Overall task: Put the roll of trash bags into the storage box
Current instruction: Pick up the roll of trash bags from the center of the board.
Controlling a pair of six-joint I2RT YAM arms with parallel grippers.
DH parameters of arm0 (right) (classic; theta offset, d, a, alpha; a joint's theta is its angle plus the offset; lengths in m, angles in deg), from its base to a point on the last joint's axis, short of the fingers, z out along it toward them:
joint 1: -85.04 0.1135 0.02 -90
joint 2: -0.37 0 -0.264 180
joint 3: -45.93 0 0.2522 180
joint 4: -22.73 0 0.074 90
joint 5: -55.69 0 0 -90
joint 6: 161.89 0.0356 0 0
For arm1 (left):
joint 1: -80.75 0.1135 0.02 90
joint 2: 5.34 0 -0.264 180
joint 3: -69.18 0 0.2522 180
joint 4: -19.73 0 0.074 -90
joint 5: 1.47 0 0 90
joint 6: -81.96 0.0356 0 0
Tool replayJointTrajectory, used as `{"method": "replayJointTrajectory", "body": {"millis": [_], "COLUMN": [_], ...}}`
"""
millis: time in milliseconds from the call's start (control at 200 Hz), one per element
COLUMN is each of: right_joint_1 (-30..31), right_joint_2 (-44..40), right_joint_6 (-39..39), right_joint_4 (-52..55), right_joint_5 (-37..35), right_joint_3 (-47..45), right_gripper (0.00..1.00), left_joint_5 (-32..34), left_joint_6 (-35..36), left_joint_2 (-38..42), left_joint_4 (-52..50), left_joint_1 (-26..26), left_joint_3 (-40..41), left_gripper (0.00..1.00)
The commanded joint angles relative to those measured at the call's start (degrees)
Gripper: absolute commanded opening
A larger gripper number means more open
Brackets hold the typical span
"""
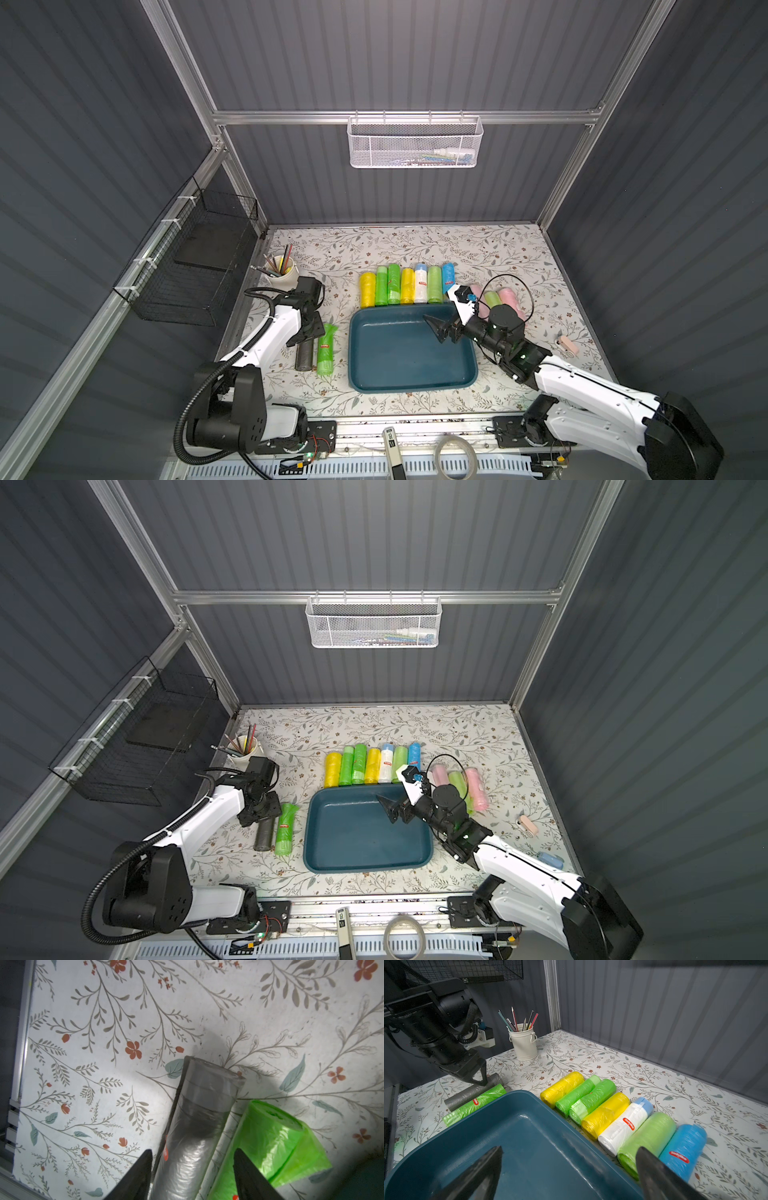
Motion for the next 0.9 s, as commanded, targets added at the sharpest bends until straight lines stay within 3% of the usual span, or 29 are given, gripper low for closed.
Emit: {"method": "replayJointTrajectory", "body": {"millis": [0, 570, 895], "right_joint_1": [-0.6, -2.2, -2.8], "right_joint_2": [-0.6, -1.5, -1.6], "right_joint_6": [0.3, 1.6, 2.0], "right_joint_4": [-0.9, -1.7, -2.0], "right_joint_5": [-1.0, 0.2, 0.5], "right_joint_3": [-1.1, -1.8, -2.2], "right_gripper": [0.99, 0.99, 0.99], "left_joint_5": [-0.4, 0.3, 2.8], "left_joint_6": [-0.4, -1.0, 0.0], "left_joint_2": [-0.4, -5.3, -7.9], "left_joint_4": [0.4, 3.4, 3.7], "left_joint_1": [0.4, 0.4, 0.3], "left_joint_3": [1.3, 2.5, 1.4], "left_gripper": [0.63, 0.59, 0.46]}}
